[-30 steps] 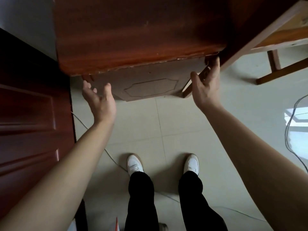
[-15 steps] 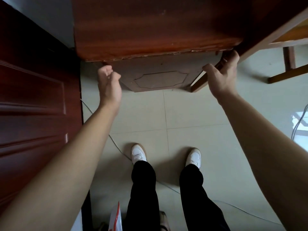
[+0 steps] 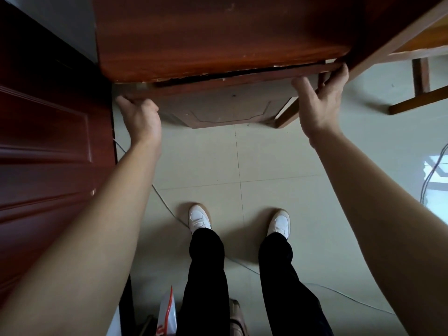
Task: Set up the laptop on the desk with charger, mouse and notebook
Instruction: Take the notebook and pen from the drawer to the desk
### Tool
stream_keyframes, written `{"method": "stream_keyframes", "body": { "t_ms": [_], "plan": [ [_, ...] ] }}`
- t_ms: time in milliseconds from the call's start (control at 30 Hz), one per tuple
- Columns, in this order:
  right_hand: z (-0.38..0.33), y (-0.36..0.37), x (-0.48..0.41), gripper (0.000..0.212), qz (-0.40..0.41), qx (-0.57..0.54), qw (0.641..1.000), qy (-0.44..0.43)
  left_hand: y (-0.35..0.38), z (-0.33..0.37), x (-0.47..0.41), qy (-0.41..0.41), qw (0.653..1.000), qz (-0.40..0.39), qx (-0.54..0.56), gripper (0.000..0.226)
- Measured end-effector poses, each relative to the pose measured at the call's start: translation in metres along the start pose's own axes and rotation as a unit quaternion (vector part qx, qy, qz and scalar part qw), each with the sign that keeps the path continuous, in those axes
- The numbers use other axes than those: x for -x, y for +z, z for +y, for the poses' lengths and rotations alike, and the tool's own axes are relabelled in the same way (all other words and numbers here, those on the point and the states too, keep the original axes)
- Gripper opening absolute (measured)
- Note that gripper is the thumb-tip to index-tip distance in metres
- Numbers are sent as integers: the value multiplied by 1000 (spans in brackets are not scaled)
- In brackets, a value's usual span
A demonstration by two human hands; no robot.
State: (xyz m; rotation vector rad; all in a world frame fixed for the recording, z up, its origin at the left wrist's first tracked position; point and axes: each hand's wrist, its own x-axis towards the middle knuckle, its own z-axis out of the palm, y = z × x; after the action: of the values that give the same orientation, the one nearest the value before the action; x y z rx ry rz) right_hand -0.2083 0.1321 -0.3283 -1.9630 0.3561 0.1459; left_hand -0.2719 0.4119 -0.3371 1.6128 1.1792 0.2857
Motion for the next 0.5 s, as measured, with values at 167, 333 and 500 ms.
{"method": "stream_keyframes", "body": {
  "t_ms": [167,333,500],
  "plan": [
    [22,4,29,73,62,-45,995,62,-6,-41,34,27,999,6,29,43],
    [49,5,40,63,90,3,994,61,-22,-74,48,33,999,-26,-9,38],
    [56,1,33,61,75,33,995,54,-18,-75,43,32,999,-15,-39,36]
  ]
}}
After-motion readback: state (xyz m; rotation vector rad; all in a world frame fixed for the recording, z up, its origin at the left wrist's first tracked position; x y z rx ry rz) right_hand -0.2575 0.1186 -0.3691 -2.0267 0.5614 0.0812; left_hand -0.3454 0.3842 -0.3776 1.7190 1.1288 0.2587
